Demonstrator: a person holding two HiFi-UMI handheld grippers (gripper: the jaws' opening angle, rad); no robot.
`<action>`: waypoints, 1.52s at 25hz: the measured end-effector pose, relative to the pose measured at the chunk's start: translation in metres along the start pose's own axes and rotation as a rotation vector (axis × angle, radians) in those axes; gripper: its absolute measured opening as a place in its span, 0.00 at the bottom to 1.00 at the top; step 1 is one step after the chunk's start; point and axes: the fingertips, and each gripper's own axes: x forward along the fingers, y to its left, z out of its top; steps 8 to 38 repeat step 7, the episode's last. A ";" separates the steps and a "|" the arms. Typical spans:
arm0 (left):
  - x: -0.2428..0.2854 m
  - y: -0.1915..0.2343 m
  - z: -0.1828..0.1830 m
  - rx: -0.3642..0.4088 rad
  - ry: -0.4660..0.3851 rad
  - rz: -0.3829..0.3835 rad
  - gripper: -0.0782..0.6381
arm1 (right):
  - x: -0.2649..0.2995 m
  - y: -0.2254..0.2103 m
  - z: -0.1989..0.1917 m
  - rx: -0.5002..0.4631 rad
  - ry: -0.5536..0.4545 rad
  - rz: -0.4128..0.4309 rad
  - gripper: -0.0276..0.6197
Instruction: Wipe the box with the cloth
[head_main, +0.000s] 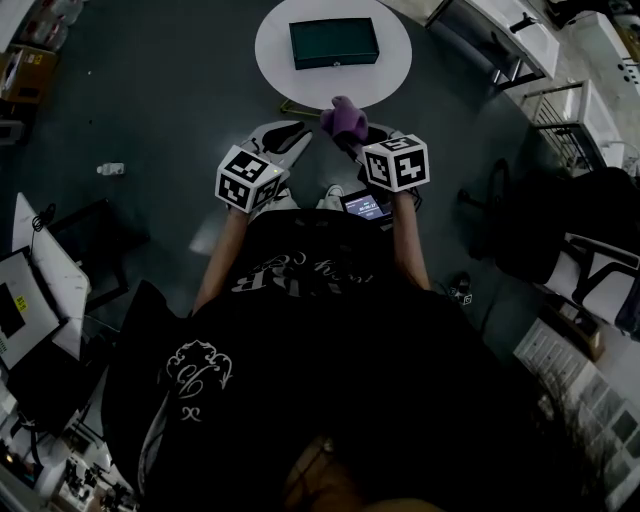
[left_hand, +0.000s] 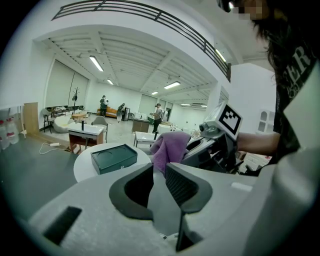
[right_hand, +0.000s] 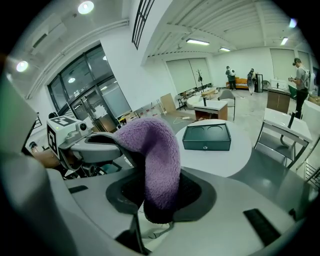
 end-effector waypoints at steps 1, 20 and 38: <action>-0.003 0.002 -0.001 0.001 -0.001 0.000 0.21 | 0.001 0.003 0.000 -0.001 0.002 -0.004 0.21; -0.020 0.006 -0.004 0.016 -0.010 0.000 0.21 | 0.002 0.019 0.004 -0.015 0.000 -0.016 0.21; -0.020 0.006 -0.004 0.016 -0.010 0.000 0.21 | 0.002 0.019 0.004 -0.015 0.000 -0.016 0.21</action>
